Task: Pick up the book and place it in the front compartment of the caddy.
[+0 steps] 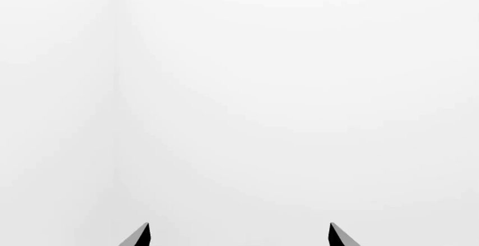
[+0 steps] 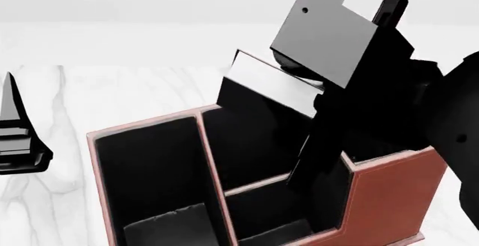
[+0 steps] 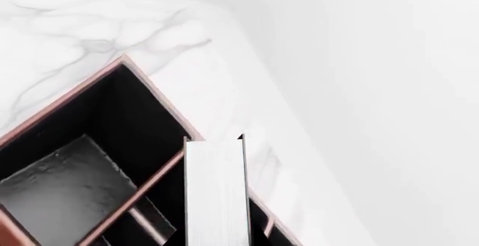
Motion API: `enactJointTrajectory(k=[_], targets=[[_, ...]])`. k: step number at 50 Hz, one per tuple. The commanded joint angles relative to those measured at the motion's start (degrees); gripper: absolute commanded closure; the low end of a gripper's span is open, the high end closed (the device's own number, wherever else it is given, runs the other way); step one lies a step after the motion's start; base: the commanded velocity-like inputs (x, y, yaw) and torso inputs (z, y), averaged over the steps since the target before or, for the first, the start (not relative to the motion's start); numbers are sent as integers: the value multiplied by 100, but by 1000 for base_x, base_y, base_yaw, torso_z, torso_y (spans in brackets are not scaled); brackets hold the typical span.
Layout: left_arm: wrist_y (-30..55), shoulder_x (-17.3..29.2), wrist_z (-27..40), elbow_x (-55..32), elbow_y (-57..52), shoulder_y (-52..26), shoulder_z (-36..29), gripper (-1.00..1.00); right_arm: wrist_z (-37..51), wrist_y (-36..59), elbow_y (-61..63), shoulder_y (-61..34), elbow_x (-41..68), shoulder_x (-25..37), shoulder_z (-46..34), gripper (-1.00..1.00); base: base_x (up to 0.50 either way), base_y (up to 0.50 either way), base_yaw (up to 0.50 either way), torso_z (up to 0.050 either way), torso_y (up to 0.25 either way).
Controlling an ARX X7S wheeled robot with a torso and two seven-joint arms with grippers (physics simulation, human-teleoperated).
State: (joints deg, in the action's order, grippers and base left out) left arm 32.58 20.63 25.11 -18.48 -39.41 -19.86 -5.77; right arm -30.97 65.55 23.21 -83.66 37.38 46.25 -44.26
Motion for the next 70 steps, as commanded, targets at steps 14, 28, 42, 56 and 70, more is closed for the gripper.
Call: enactJointTrajectory(k=[14, 28, 42, 56, 70], targets=[[-126, -75, -87, 127, 122, -28, 38, -100, -1715, -1641, -2737, -1317, -1723, -929, -1370, 100, 0, 0, 0, 0, 1], [-107, -45, -60, 83, 102, -29, 57, -100, -2249, -2154, -4027, -1504, -1937, -1421, -1745, 100, 0, 0, 0, 0, 1], [-87, -17, -42, 67, 127, -75, 40, -100, -2296, -2334, -4566, -1506, -1928, -1686, -1731, 100, 0, 0, 0, 0, 1], [-133, -3, -25, 65, 142, -35, 10, -100, -2212, -2565, -4758, -1441, -1973, -1740, -1703, 100, 0, 0, 0, 0, 1], [-138, 16, -11, 41, 146, -40, -5, -100, -2128, -2636, -4818, -1436, -2034, -1756, -1711, 100, 0, 0, 0, 0, 1]])
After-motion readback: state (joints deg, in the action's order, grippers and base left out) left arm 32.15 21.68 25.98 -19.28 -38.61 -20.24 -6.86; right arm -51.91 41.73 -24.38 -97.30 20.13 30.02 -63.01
